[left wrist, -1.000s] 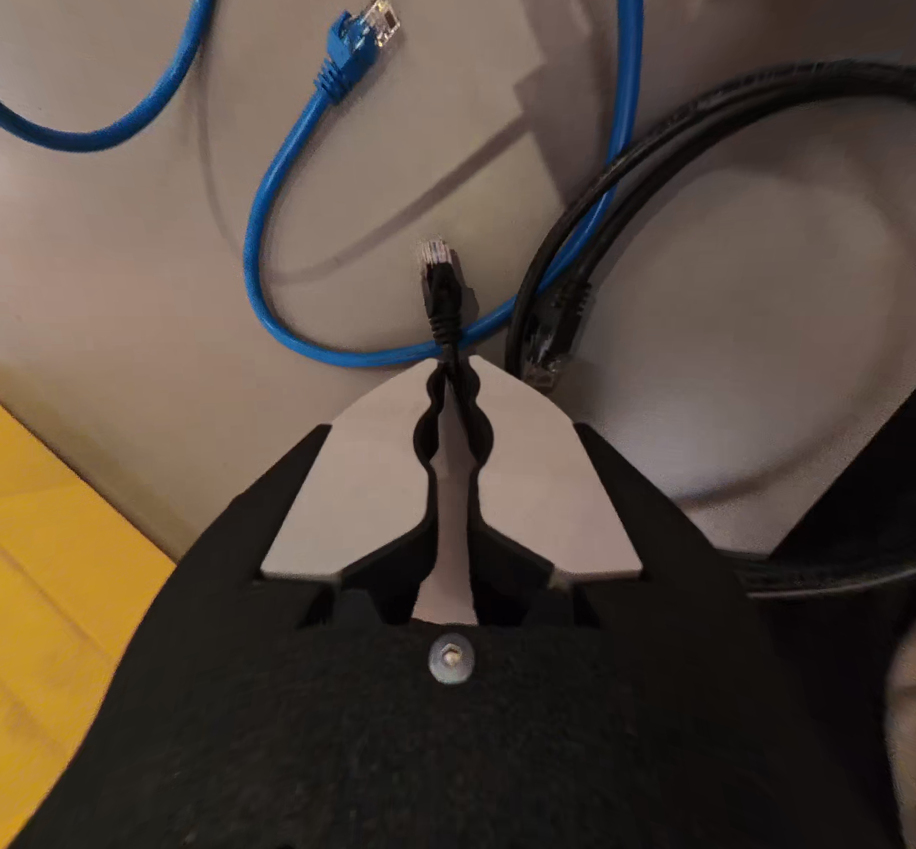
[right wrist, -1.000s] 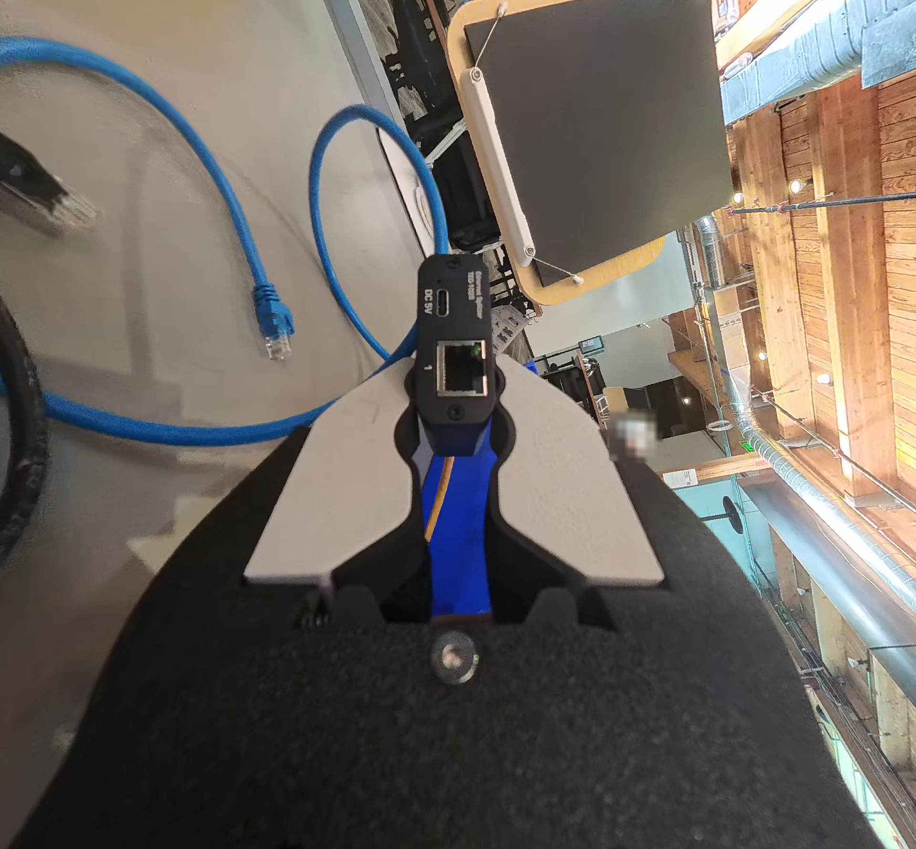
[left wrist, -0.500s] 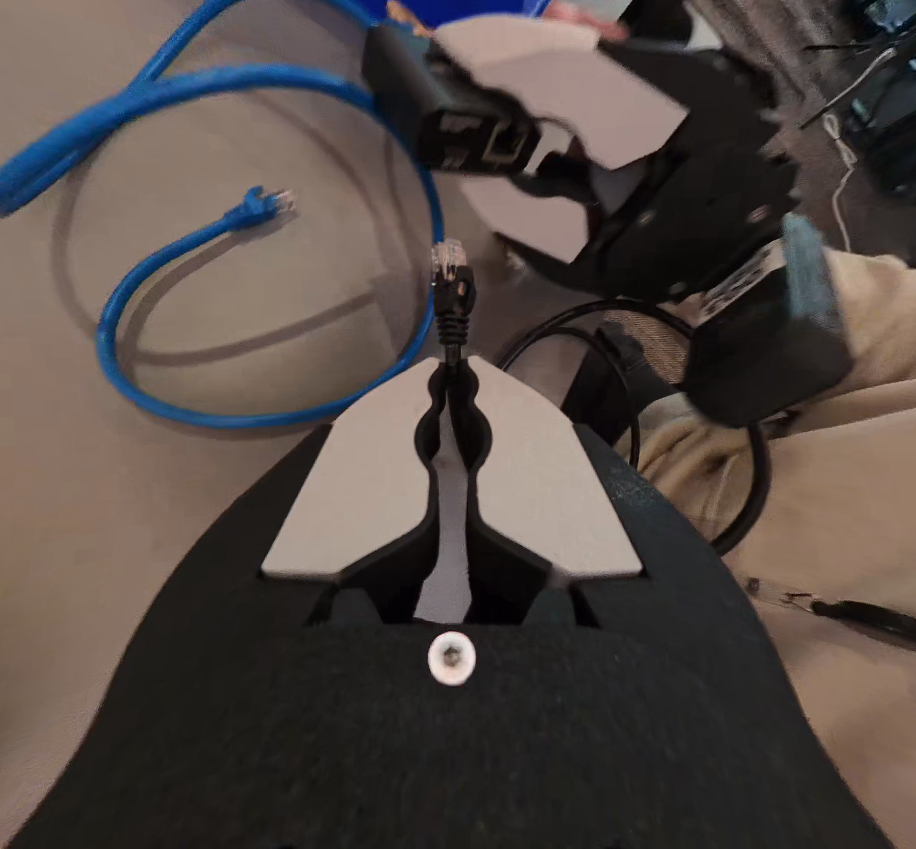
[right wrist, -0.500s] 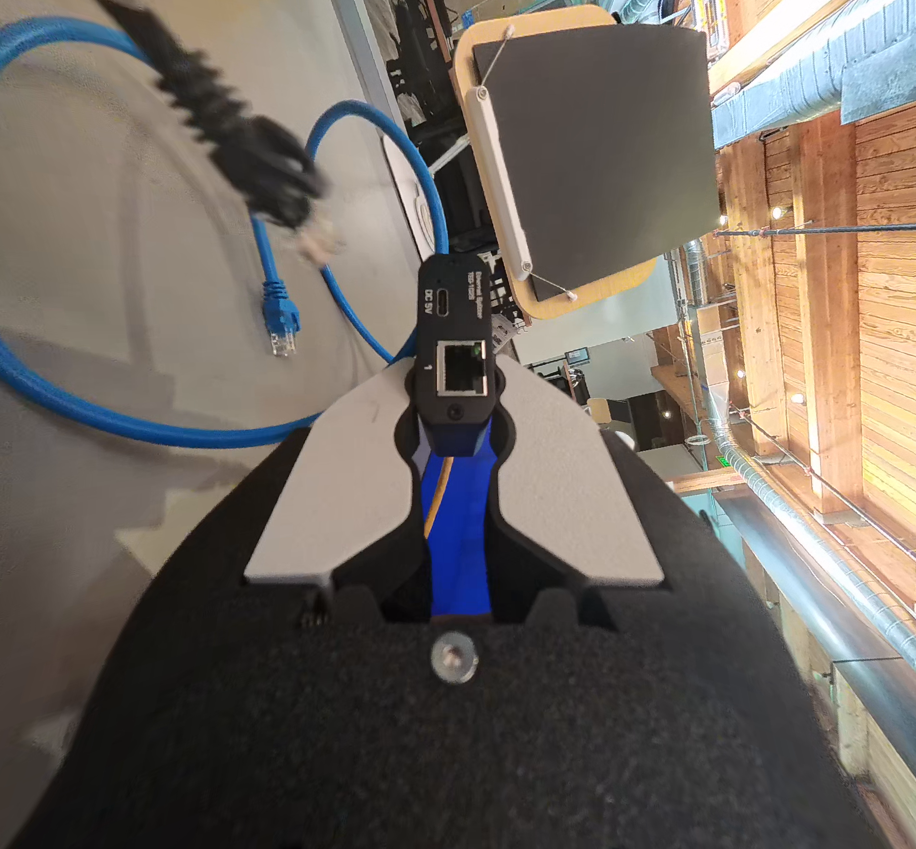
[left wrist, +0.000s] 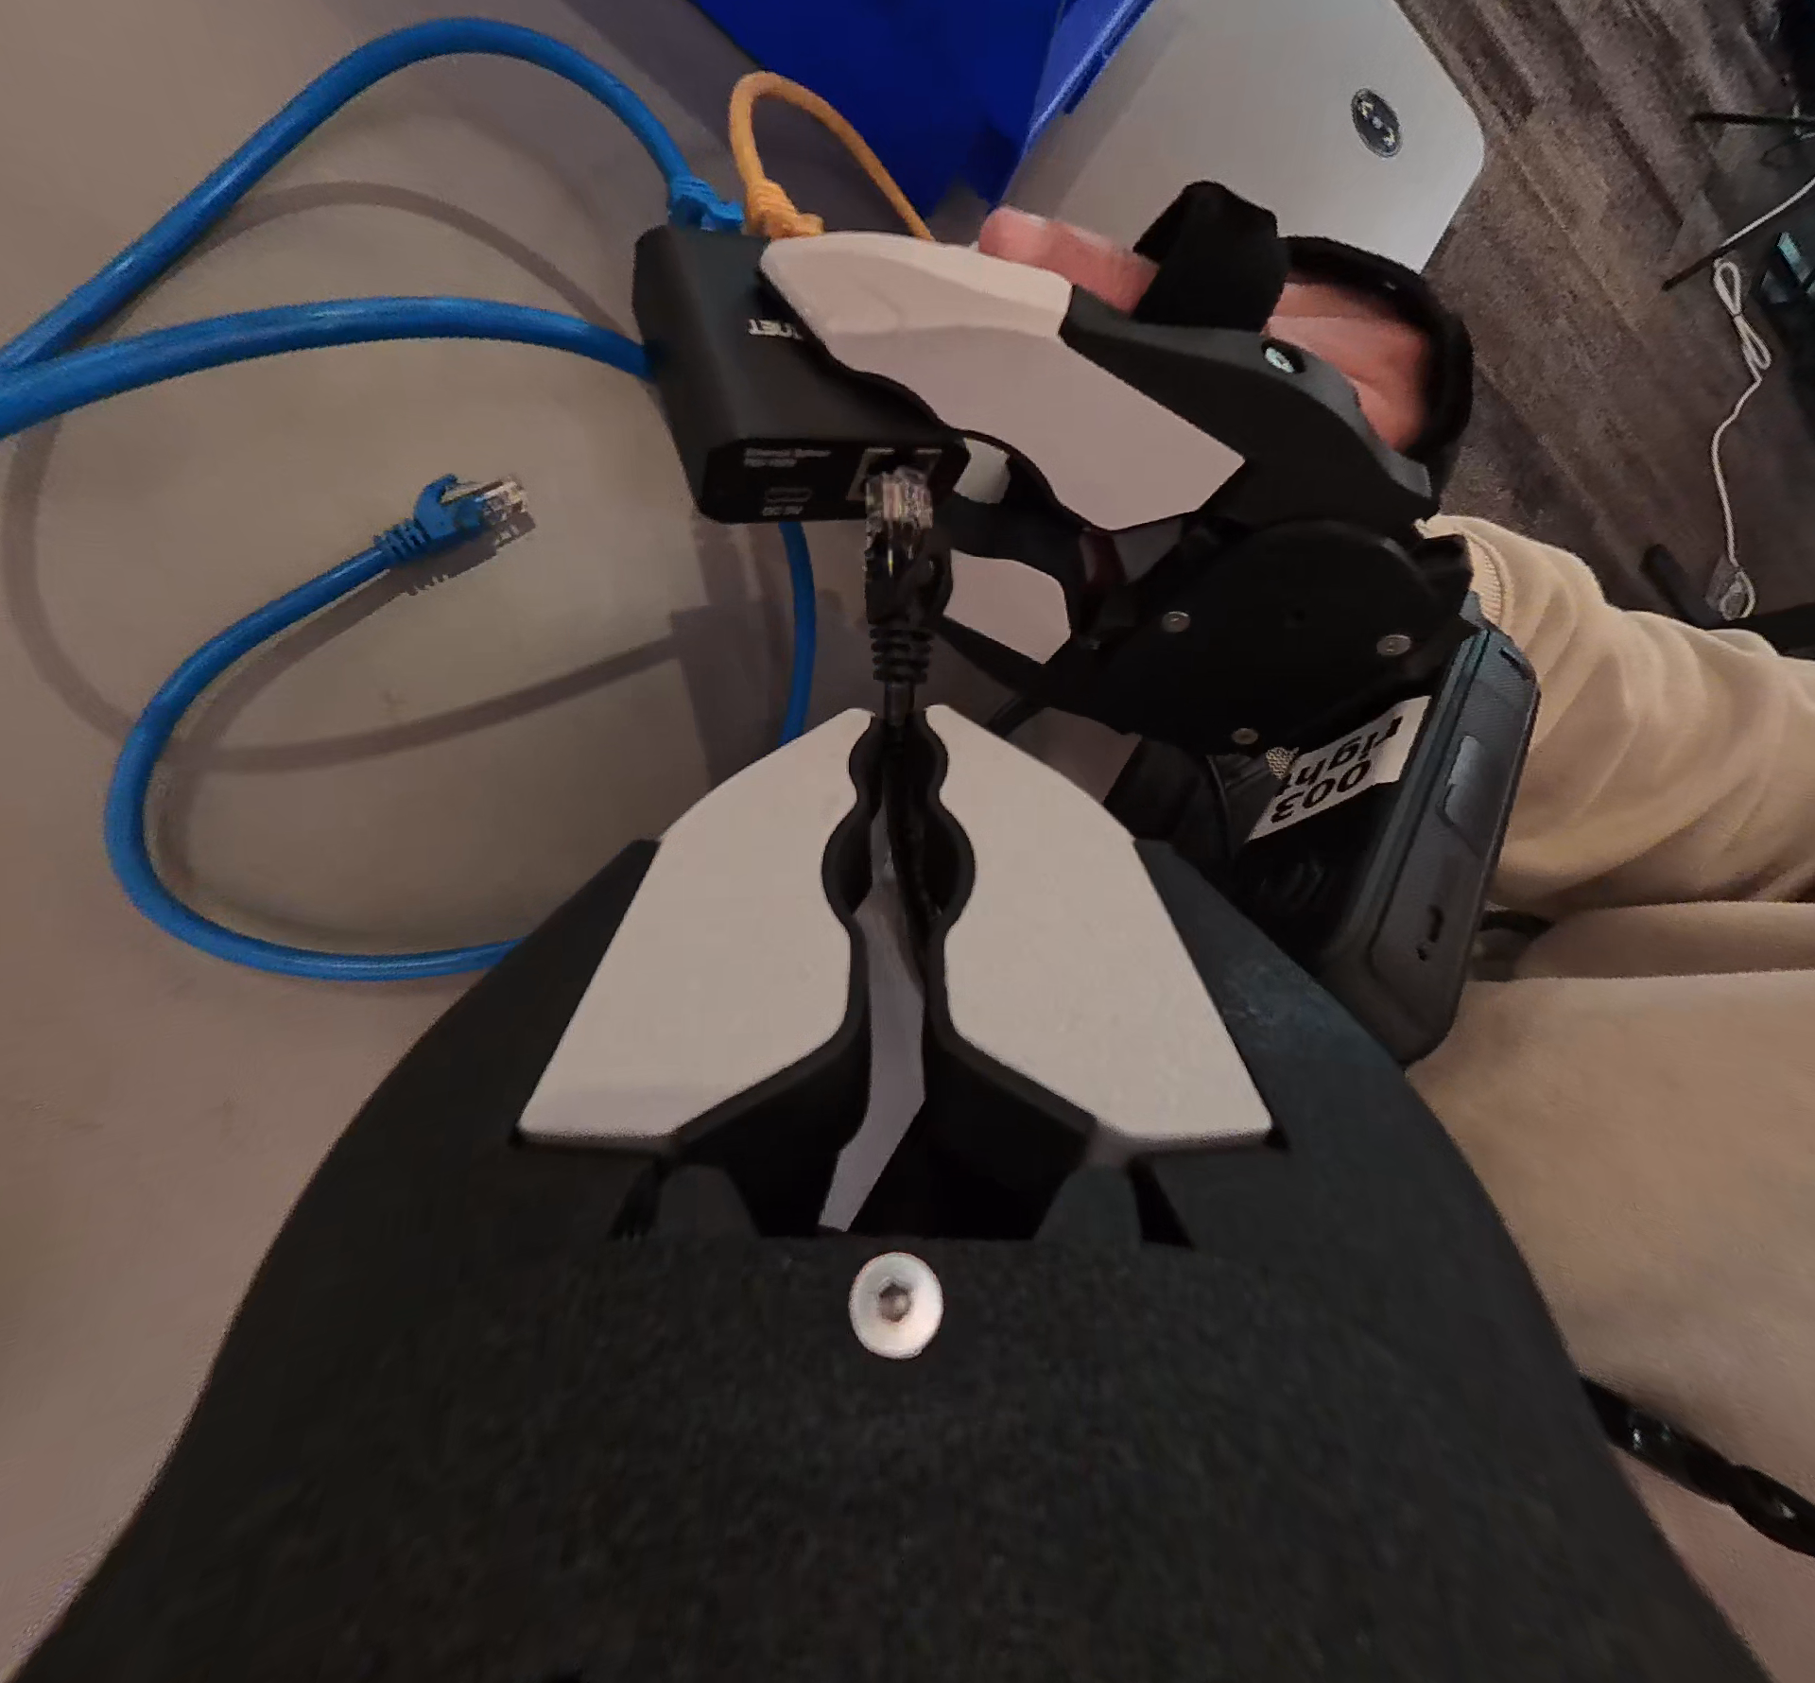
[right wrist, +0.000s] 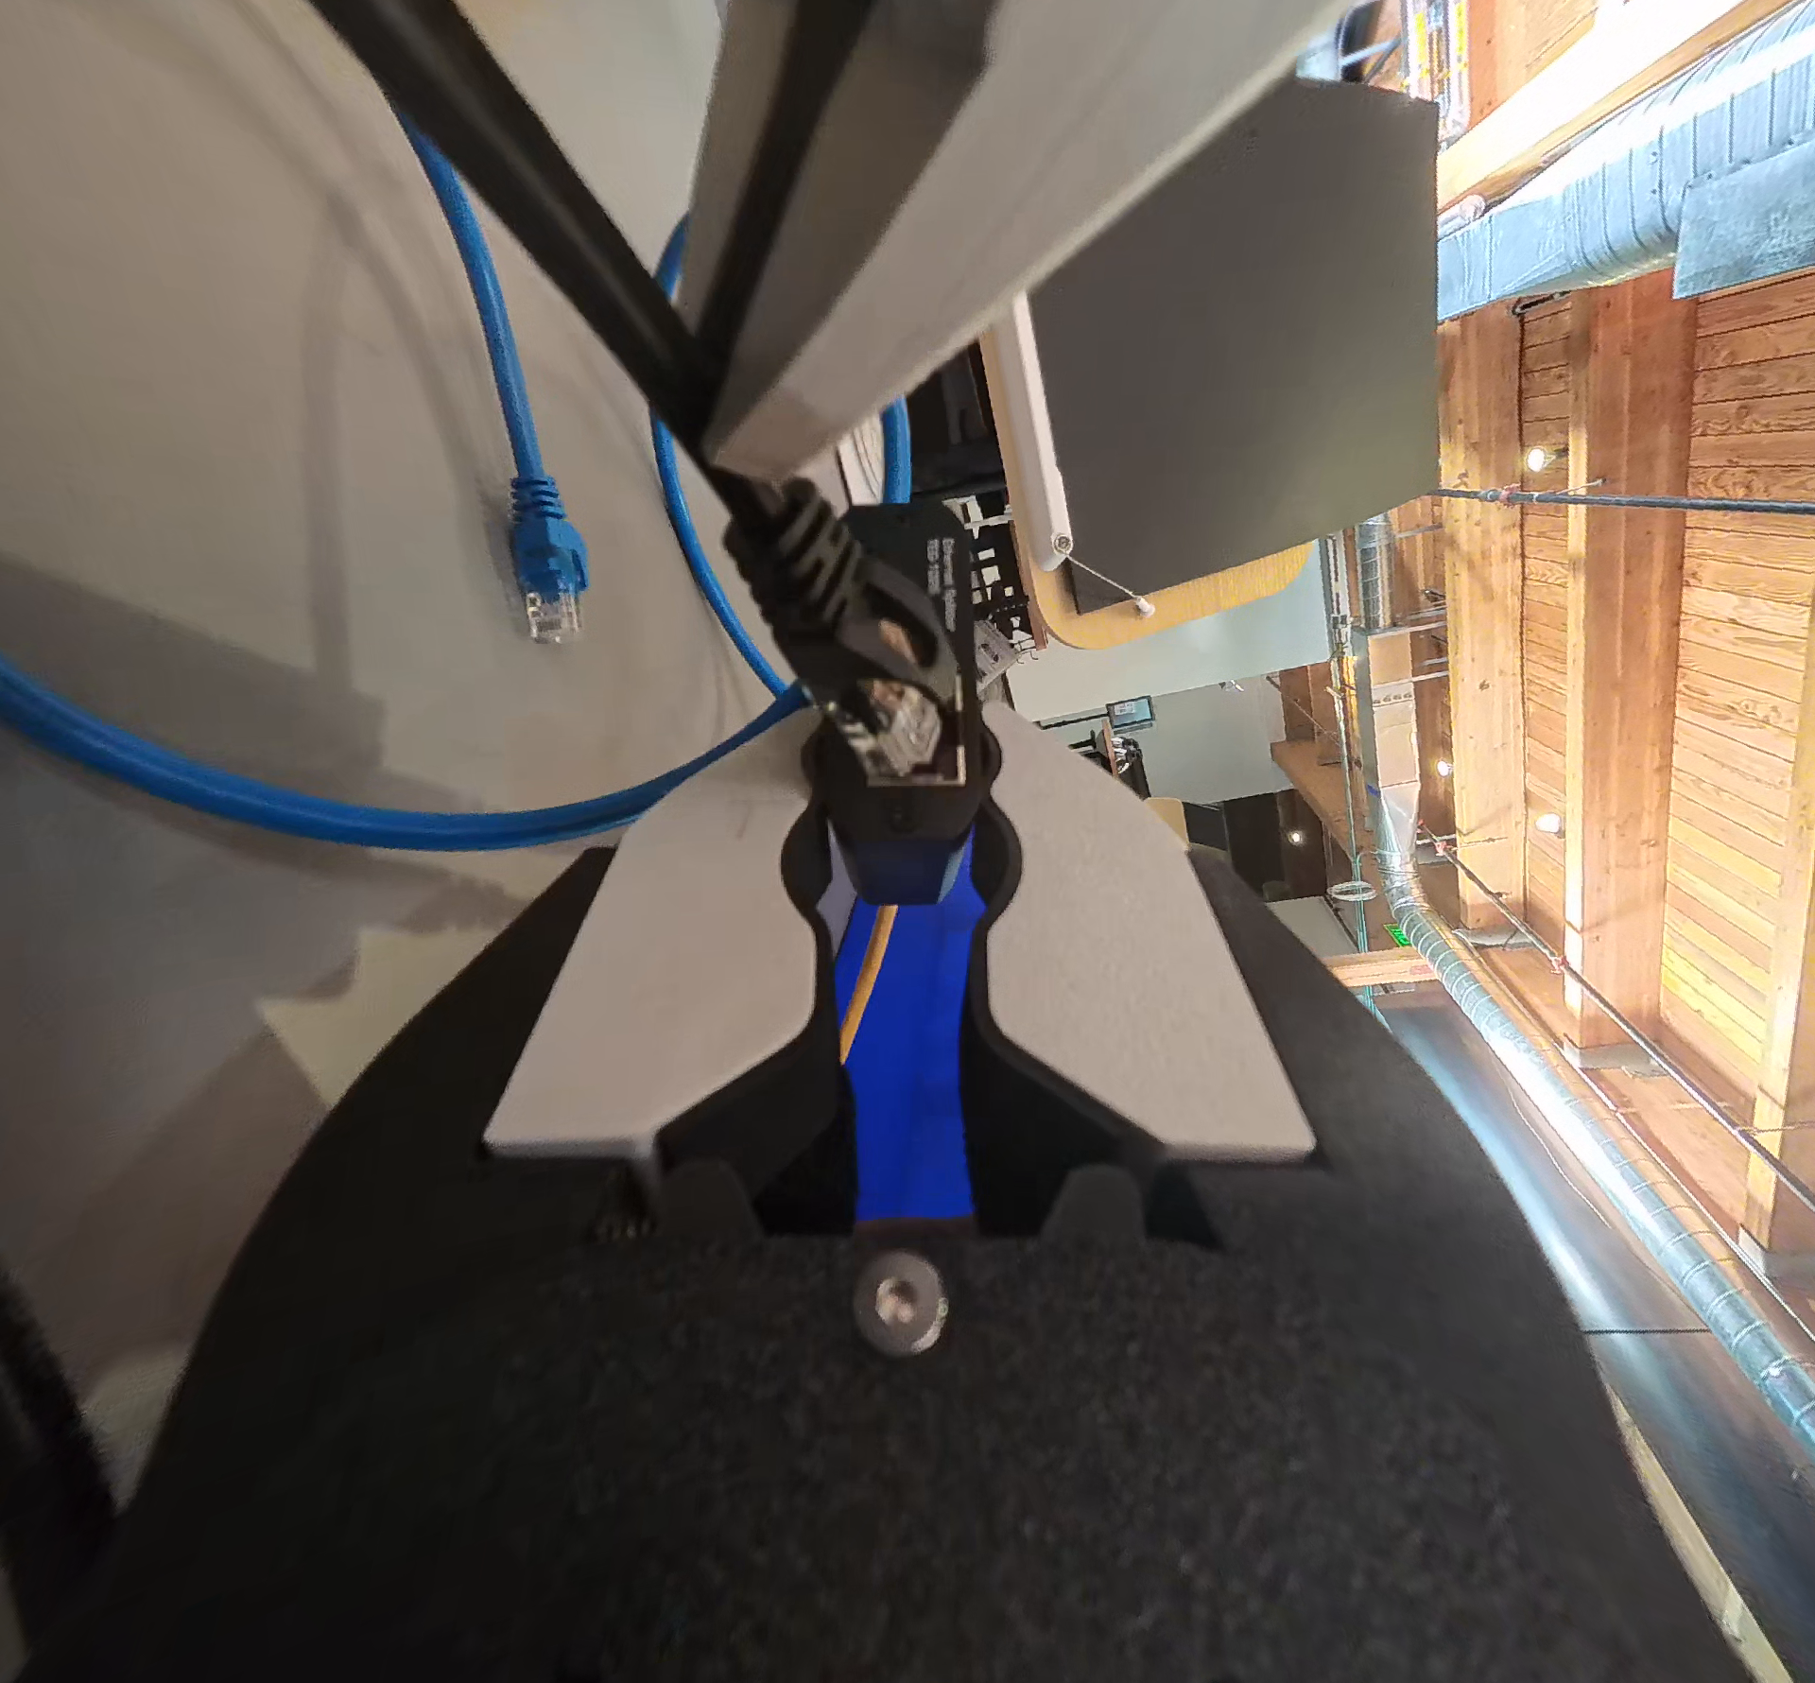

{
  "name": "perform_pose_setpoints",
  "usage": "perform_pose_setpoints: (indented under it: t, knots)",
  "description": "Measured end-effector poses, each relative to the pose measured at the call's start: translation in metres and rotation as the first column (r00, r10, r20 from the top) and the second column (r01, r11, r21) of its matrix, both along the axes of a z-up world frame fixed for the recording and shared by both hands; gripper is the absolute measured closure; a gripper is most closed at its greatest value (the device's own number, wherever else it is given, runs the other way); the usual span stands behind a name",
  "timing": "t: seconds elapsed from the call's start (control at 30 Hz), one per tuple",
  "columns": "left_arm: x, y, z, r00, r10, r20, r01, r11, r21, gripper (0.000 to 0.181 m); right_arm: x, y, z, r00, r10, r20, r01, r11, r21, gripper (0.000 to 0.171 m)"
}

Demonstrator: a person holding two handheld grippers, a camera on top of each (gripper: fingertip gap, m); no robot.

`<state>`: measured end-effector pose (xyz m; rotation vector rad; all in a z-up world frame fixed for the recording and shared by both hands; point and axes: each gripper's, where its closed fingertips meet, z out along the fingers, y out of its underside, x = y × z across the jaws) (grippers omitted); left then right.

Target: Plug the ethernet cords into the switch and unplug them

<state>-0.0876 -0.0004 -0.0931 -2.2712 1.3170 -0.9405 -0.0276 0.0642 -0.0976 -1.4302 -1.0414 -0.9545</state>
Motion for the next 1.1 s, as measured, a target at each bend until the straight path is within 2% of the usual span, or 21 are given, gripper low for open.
perform_pose_setpoints:
  t: [0.3,0.57,0.8,0.93,1.0,1.1]
  knots:
    - [0.003,0.005,0.002,0.999,0.036,0.011,-0.035,0.997,-0.062,0.177,0.004,0.002,-0.002,1.0,-0.018,0.01,0.018,1.0,-0.008,0.146]
    - [0.009,0.002,0.002,0.974,0.138,0.178,-0.072,0.94,-0.334,0.177,0.007,0.002,-0.003,0.999,-0.032,0.027,0.032,0.999,-0.002,0.147]
    - [0.007,0.003,-0.003,0.931,0.241,0.275,-0.084,0.873,-0.48,0.181,0.002,0.002,-0.004,1.0,-0.014,0.027,0.014,1.0,-0.001,0.147]
    - [0.001,0.003,-0.01,0.938,0.212,0.276,-0.093,0.917,-0.388,0.181,0.005,0.003,-0.005,0.999,-0.022,0.023,0.022,1.0,-0.01,0.147]
    - [-0.009,-0.002,-0.021,0.969,0.135,0.206,-0.078,0.962,-0.264,0.175,0.009,0.003,-0.005,1.0,-0.03,0.0,0.03,0.999,-0.014,0.147]
    - [-0.034,-0.001,-0.031,0.979,0.158,0.132,-0.152,0.987,-0.056,0.165,0.014,0.004,-0.002,0.998,-0.037,-0.049,0.036,0.999,-0.019,0.147]
